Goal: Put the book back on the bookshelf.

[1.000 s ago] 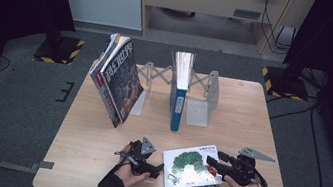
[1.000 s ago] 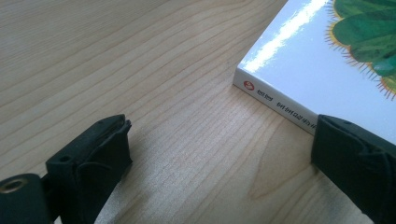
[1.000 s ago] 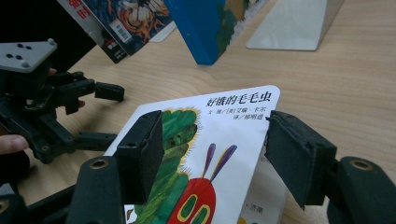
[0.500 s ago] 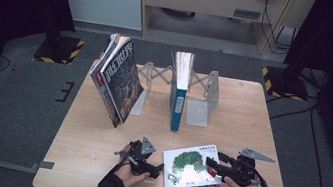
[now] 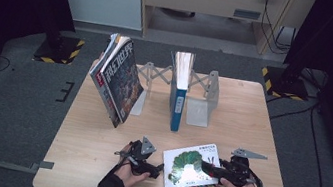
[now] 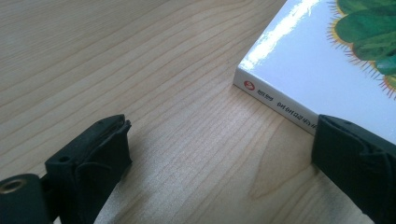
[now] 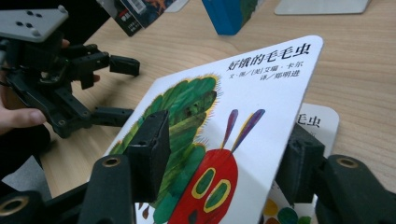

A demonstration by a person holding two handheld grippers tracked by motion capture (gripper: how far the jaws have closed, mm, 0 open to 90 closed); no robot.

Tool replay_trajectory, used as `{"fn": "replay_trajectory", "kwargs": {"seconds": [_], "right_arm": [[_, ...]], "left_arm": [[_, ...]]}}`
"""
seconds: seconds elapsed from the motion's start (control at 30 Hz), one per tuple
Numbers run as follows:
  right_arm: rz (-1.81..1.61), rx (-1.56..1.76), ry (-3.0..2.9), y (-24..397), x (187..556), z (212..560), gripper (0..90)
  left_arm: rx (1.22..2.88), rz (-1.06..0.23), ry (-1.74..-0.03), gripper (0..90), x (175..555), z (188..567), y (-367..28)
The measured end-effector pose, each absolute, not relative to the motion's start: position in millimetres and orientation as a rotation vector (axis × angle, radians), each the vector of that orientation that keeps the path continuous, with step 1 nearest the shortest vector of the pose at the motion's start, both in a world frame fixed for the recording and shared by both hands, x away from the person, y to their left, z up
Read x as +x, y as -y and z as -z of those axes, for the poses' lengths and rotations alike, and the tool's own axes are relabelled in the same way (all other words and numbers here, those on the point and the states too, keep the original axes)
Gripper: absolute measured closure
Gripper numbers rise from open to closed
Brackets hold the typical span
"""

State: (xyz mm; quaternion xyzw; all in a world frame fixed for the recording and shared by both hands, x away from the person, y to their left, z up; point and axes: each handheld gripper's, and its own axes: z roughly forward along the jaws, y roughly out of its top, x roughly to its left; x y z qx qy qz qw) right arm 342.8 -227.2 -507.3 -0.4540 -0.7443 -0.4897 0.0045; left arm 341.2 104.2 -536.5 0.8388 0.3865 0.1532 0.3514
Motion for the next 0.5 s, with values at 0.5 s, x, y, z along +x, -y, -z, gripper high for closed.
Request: {"fn": "replay_trajectory", "kwargs": {"seconds": [0.5], "right_arm": [[1.546,-1.400,2.247,229.5,349.9,507.8,64.4]], "left_arm": [[2.192,-0.386,-0.982,2.2,344.0,535.9,-106.6]]}}
